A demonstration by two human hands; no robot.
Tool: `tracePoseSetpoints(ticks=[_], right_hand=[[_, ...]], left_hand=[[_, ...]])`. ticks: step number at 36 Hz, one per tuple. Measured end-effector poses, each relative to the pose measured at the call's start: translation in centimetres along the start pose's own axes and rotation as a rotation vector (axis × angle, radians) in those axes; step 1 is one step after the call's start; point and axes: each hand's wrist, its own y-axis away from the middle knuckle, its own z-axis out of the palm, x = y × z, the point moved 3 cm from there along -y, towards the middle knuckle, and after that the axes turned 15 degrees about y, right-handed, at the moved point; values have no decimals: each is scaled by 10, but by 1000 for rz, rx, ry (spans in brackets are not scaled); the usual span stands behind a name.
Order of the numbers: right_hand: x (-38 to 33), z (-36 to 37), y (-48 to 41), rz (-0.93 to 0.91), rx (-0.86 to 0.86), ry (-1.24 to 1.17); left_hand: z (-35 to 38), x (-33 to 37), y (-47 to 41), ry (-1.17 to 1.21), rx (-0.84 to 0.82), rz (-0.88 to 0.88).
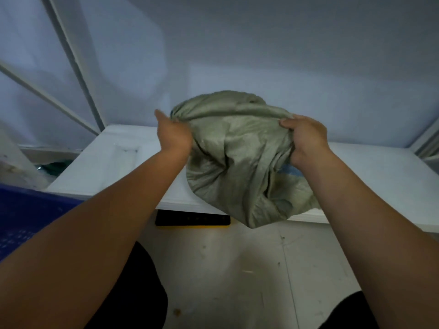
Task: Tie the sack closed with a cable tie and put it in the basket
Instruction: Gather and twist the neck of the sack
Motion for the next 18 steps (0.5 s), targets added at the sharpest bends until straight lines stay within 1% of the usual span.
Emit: tracePoseSetpoints(ticks=[1,2,4,6,7,10,12,14,18], right_hand=[[6,1,-7,28,-10,91],[12,-1,-8,62,-43,180],[25,-3,-8,155,-158,286],[33,-3,-7,197,-259,253],[32,-2,-6,193,-296,204],[24,3,3,199,-365,-26],[15,9,12,213,-411,-108],[13,19,19,223,-480,-75],[14,36,30,237,-602,110]], left_hand=[[-7,-8,-10,-46,80,-70],[-9,-13,-14,-87,109,-143],[-10,-23,-14,-91,24,-282],[-5,-29,-11,-47,-86,-366],[-3,-28,-8,-20,-121,-375],[10,-20,-1,101,-255,-334],[18,-14,1,190,-368,-318],[23,-9,6,214,-467,-303],[28,-2,19,29,-572,-126]])
